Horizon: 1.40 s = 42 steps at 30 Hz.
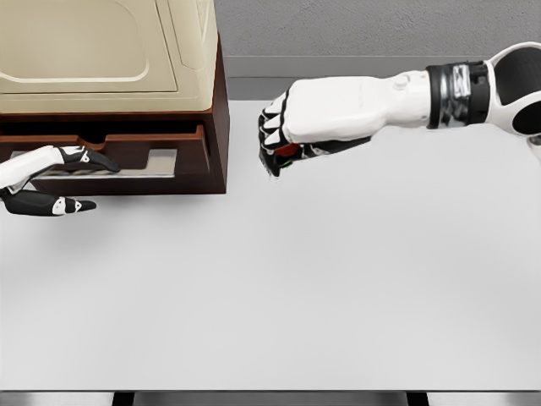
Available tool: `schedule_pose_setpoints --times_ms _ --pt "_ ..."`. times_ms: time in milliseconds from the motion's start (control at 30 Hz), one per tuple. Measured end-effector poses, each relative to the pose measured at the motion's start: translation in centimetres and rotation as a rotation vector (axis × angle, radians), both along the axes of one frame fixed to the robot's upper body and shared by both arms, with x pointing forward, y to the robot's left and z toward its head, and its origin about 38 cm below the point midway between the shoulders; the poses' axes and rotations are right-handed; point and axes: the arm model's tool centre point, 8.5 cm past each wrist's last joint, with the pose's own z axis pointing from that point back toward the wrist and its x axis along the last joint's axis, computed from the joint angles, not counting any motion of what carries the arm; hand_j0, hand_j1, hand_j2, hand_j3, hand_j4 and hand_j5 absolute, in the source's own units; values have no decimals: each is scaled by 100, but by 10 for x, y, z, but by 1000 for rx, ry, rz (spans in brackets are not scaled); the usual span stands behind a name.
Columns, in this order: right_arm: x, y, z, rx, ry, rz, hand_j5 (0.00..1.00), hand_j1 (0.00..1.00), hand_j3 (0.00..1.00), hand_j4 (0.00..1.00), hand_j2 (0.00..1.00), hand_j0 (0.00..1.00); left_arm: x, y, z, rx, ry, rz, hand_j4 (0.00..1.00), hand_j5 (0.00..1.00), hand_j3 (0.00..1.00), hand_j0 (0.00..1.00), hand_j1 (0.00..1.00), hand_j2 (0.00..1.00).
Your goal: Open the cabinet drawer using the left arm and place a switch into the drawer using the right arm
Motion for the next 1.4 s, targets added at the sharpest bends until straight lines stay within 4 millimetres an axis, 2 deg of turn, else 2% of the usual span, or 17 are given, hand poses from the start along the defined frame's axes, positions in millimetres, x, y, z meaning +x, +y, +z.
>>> schedule_pose_setpoints --times_ms 267,1400 --pt "10 -4 -3 -1 14 -32 40 40 40 40 40 40 -5 1 1 6 7 -7 73 73 73 73 73 73" --pt "15 -3 11 8 -13 -38 40 40 40 40 40 40 -23 3 1 32 33 -26 73 73 73 73 73 73"
